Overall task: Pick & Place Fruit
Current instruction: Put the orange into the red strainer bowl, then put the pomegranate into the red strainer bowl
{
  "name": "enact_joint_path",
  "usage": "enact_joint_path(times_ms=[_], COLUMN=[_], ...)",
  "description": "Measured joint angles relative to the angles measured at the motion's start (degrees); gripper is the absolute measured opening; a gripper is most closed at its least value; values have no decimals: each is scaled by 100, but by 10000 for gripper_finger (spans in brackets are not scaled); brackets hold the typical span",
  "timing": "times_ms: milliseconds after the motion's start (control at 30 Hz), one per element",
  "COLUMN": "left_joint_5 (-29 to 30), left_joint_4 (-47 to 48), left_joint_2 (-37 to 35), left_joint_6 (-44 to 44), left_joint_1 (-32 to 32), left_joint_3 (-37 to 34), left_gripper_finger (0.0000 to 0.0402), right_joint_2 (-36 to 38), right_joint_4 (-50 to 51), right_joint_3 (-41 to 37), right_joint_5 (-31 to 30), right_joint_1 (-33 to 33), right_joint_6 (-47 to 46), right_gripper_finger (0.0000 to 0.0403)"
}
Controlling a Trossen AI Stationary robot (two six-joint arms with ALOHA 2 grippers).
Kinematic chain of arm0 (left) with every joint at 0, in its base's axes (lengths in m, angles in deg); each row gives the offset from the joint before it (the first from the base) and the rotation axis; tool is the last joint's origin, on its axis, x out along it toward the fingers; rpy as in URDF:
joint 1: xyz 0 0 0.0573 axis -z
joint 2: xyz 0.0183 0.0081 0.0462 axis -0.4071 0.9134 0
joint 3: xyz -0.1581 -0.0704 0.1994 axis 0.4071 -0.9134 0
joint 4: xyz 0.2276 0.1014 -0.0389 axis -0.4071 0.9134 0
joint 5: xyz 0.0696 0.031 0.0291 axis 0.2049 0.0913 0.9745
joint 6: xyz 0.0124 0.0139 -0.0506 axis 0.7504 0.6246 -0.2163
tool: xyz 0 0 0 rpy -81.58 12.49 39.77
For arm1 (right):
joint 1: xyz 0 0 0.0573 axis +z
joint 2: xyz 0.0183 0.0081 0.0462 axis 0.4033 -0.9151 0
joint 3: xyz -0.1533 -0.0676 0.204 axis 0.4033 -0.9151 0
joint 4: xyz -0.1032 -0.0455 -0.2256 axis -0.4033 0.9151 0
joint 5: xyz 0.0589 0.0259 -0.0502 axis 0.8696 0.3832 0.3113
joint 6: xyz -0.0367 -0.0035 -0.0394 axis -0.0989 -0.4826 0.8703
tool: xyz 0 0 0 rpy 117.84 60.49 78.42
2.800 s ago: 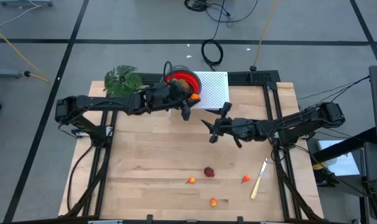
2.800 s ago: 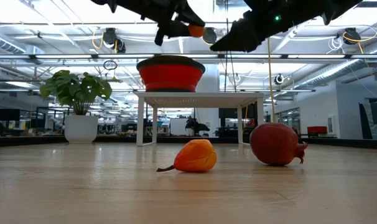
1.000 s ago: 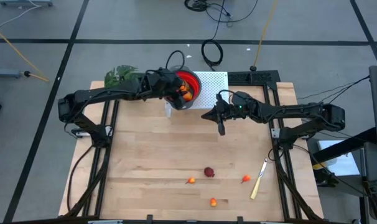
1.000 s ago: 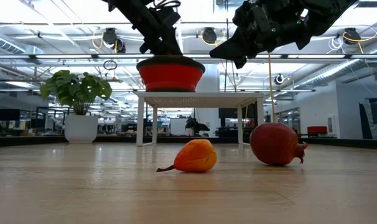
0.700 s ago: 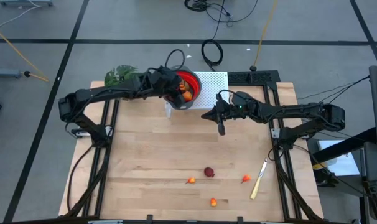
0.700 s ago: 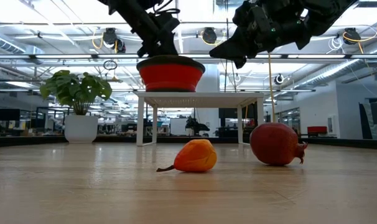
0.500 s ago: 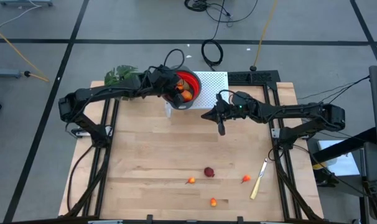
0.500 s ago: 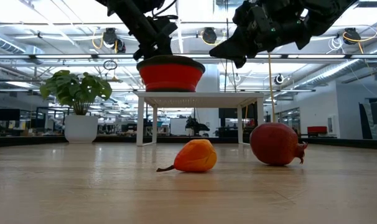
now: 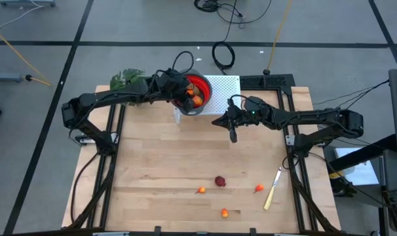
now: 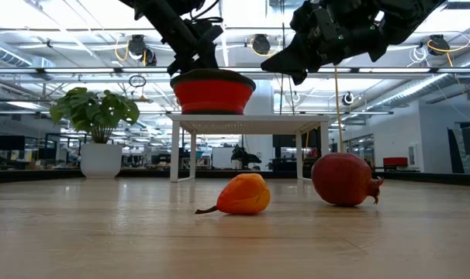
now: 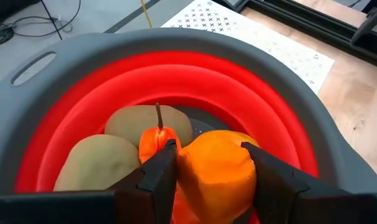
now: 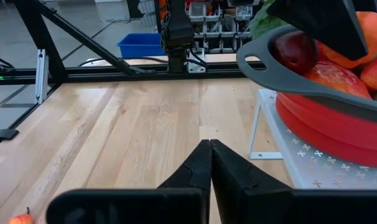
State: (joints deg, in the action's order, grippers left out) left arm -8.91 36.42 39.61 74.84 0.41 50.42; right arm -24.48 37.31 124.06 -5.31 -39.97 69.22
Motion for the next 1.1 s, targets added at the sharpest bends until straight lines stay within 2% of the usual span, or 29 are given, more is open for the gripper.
enact_joint_path(times_ms=[200,300,533,633,767,1100], left_joint_5=[2,6,163,162,142,129], left_joint_4=[34,184,1208,1787,2029,2152], left_joint_2=[1,-16,-107,-186,-319,-449], left_joint_6=[5,146,150,-1,-98,-389], left_joint_1=[-1,-17,20,54,192,882], left_joint_3=[27,253,1225,1434,1405,1134], left_gripper_finger=[222,241,249,238,209,87], right_joint_2=[0,0,223,374,579,792], right_joint_4=[0,2,487,808,1169,1636], right_joint_3=[0,0,-3,-4,-4,-4], right_joint_5=[0,0,7,5,7,1], right_joint_1=[0,10,141,253,467,1174], right_joint_6=[0,0,3,55,128,308], right_gripper_finger=[1,2,1,1,1,1])
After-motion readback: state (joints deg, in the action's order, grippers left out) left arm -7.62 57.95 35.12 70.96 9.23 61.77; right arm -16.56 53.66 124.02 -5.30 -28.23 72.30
